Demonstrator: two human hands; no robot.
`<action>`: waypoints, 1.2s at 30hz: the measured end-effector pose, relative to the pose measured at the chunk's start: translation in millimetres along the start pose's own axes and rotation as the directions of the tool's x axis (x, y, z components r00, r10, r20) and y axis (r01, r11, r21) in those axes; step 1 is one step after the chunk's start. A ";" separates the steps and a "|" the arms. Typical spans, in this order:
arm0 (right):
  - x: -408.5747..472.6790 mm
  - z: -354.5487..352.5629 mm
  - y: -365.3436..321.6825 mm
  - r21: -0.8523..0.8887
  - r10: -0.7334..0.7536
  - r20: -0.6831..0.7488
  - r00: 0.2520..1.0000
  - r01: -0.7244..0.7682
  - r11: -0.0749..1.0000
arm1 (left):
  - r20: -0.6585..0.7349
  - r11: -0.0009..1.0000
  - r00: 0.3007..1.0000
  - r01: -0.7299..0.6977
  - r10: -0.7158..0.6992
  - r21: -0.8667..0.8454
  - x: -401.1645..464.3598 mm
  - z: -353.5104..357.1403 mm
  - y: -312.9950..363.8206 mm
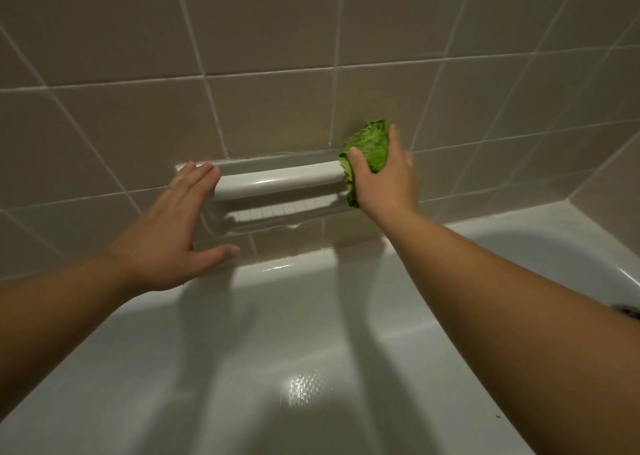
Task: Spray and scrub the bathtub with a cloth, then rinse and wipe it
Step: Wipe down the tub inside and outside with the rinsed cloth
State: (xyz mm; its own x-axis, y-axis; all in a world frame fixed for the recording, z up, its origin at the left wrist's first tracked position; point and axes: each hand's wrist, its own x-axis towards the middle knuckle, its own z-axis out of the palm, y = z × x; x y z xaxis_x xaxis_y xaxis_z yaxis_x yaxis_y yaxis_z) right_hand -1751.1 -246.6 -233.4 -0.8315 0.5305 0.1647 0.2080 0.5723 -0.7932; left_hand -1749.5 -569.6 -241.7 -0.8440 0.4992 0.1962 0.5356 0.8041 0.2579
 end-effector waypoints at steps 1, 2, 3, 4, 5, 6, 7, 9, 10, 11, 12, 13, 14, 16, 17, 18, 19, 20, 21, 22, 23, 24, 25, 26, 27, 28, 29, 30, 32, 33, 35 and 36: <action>2.4 -1.7 -4.5 -0.036 0.025 -0.003 1.000 -0.025 0.999 | 0.006 1.000 1.000 0.001 -0.001 -0.001 0.2 -0.5 -0.1; -2.1 -0.4 -10.3 -0.104 0.019 -0.009 1.000 -0.020 0.994 | 0.010 1.000 1.000 0.002 -0.002 -0.005 0.2 -1.0 0.4; -12.5 3.8 -17.1 -0.191 -0.032 -0.005 0.999 0.031 0.981 | 0.010 1.000 1.000 0.006 -0.005 -0.012 -0.2 -1.8 0.4; -27.4 8.5 -22.8 -0.277 -0.120 0.016 0.993 0.120 0.953 | 0.009 1.000 1.000 0.007 -0.007 -0.019 -0.7 -2.5 0.4; -42.3 11.7 -26.8 -0.342 -0.223 0.055 0.973 0.228 0.912 | 0.011 1.000 1.000 0.008 -0.008 -0.026 -1.1 -2.6 0.6; -51.9 14.2 -28.0 -0.384 -0.312 0.105 0.944 0.328 0.863 | 0.014 1.000 1.000 0.011 -0.010 -0.028 -1.5 -3.3 0.6; -54.2 14.7 -26.9 -0.410 -0.367 0.154 0.917 0.397 0.821 | 0.022 1.000 1.000 0.013 -0.012 -0.027 -2.1 -4.5 0.4; -44.7 9.9 -23.9 -0.442 -0.394 0.196 0.898 0.439 0.782 | 0.047 1.000 0.999 0.020 -0.019 -0.016 -3.6 -7.7 -1.7; -39.3 8.0 -21.3 -0.460 -0.392 0.186 0.901 0.433 0.776 | 0.057 1.000 0.998 0.022 -0.022 -0.009 -4.9 -9.2 -3.2; -36.1 6.9 -19.8 -0.478 -0.383 0.157 0.910 0.409 0.777 | 0.063 1.000 0.998 0.020 -0.020 -0.005 -6.4 -10.5 -4.8; -36.3 8.6 -19.2 -0.486 -0.363 0.114 0.925 0.370 0.791 | 0.066 1.000 0.998 0.019 -0.018 -0.007 -8.3 -11.8 -6.7; -40.3 12.4 -22.1 -0.479 -0.331 0.075 0.941 0.325 0.816 | 0.070 1.000 0.997 0.017 -0.016 -0.013 -9.6 -12.5 -8.6; -47.0 19.0 -28.8 -0.462 -0.304 0.059 0.951 0.296 0.836 | 0.075 1.000 0.997 0.016 -0.015 -0.018 -10.6 -13.0 -10.4; -65.8 40.6 -47.6 -0.452 -0.369 0.104 0.924 0.375 0.810 | 0.092 1.000 0.996 0.010 -0.009 -0.013 -12.0 -14.6 -13.7; -74.7 51.5 -57.0 -0.460 -0.446 0.132 0.885 0.454 0.763 | 0.095 1.000 0.995 0.002 -0.001 -0.014 -11.7 -15.9 -15.6; -80.8 59.3 -65.2 -0.461 -0.508 0.147 0.849 0.513 0.724 | 0.093 1.000 0.996 -0.003 0.005 -0.023 -11.2 -17.8 -17.0; -82.7 63.1 -71.6 -0.457 -0.540 0.148 0.829 0.541 0.706 | 0.093 0.999 0.996 -0.004 0.008 -0.041 -10.7 -20.3 -18.1; -80.7 64.5 -74.8 -0.460 -0.546 0.141 0.826 0.543 0.703 | 0.099 0.998 0.995 -0.001 0.007 -0.060 -10.6 -23.3 -19.3; -76.9 63.5 -75.1 -0.462 -0.548 0.128 0.826 0.539 0.704 | 0.111 0.997 0.994 0.002 0.006 -0.076 -11.6 -26.4 -20.8; -71.0 61.8 -72.1 -0.461 -0.548 0.122 0.828 0.536 0.707 | 0.124 0.996 0.992 0.003 0.008 -0.088 -12.8 -29.6 -22.0; -64.0 58.5 -66.7 -0.448 -0.546 0.123 0.828 0.538 0.714 | 0.133 0.995 0.991 0.003 0.011 -0.101 -13.5 -31.4 -21.8; -59.4 58.5 -65.5 -0.422 -0.543 0.136 0.829 0.544 0.725 | 0.132 0.993 0.991 0.006 0.010 -0.118 -15.6 -35.4 -24.7; -55.9 58.0 -63.1 -0.394 -0.530 0.151 0.835 0.542 0.742 | 0.126 0.991 0.992 0.011 0.006 -0.134 -15.5 -36.7 -24.1; -56.3 62.4 -66.3 -0.381 -0.522 0.163 0.838 0.541 0.750 | 0.114 0.989 0.993 0.020 -0.004 -0.146 -16.1 -38.9 -26.4; -60.2 71.0 -72.3 -0.381 -0.528 0.176 0.831 0.552 0.742 | 0.100 0.988 0.995 0.027 -0.012 -0.152 -17.0 -41.4 -30.5; -66.6 80.8 -80.4 -0.385 -0.546 0.193 0.815 0.575 0.722 | 0.087 0.987 0.996 0.032 -0.019 -0.157 -18.1 -43.4 -34.1; -74.0 90.1 -89.1 -0.382 -0.574 0.210 0.791 0.607 0.697 | 0.070 0.986 0.997 0.038 -0.027 -0.164 -19.4 -45.1 -38.0; -79.3 97.7 -96.4 -0.374 -0.599 0.229 0.768 0.637 0.674 | 0.051 0.983 0.998 0.048 -0.040 -0.176 -21.1 -47.2 -41.8; -80.5 98.1 -103.4 -0.358 -0.624 0.267 0.735 0.676 0.644 | 0.020 0.978 0.997 0.079 -0.077 -0.194 -23.6 -52.5 -48.7; -77.1 93.3 -102.7 -0.359 -0.618 0.290 0.731 0.682 0.637 | 0.001 0.976 0.995 0.098 -0.100 -0.192 -24.9 -55.5 -52.1; -68.5 80.0 -95.7 -0.396 -0.556 0.299 0.776 0.631 0.667 | -0.051 0.970 0.990 0.121 -0.135 -0.210 -24.9 -61.1 -59.2; -67.3 75.7 -92.7 -0.419 -0.524 0.265 0.809 0.586 0.693 | -0.075 0.964 0.987 0.124 -0.145 -0.236 -24.8 -63.5 -62.8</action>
State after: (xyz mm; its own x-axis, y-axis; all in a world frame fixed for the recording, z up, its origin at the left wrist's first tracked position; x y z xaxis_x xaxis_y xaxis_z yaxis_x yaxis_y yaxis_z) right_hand -1753.5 -382.7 -215.3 -0.9184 -0.0360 0.3940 -0.1272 0.9699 -0.2079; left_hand -1760.4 -653.0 -202.7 -0.9083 0.3515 0.2267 0.4183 0.7606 0.4965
